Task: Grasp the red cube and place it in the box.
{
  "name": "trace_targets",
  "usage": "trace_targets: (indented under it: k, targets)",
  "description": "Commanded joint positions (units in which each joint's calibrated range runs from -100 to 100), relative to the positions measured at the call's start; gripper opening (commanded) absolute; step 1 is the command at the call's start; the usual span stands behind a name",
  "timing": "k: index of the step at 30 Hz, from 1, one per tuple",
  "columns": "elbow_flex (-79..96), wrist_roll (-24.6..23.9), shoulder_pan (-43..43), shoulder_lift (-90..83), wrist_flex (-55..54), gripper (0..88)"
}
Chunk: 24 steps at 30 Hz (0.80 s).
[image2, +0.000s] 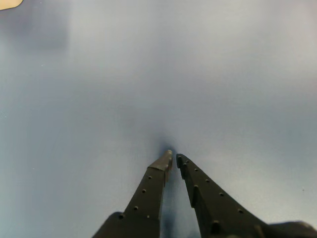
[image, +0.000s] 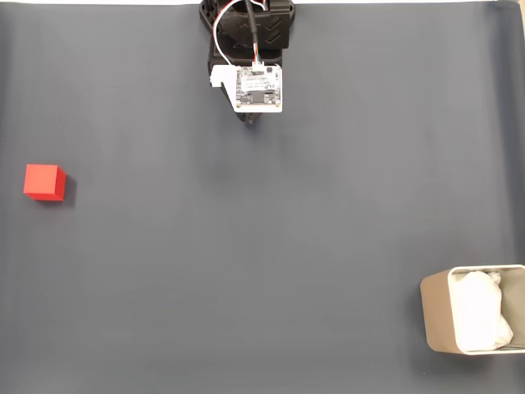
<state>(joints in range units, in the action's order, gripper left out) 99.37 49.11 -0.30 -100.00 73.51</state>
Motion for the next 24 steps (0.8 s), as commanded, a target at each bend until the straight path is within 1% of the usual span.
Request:
trace_targets:
  k: [1,5,9,16,20,24]
  targets:
    - [0.27,-0.15,-0.34,0.95,-6.38,0.0]
    - [-5.21,-0.05,-0.27,7.54,-14.57,0.0]
    - [-21.99,-1.22,0.65,20.97,-16.71,0.0]
    - [-58.86,-2.20,1.43,42.03,-10.56,0.0]
    - [-77.83,-2.15,1.79,51.39,-3.26,0.0]
    - [-91.06,-1.61,1.29,57.80,3.95,0.0]
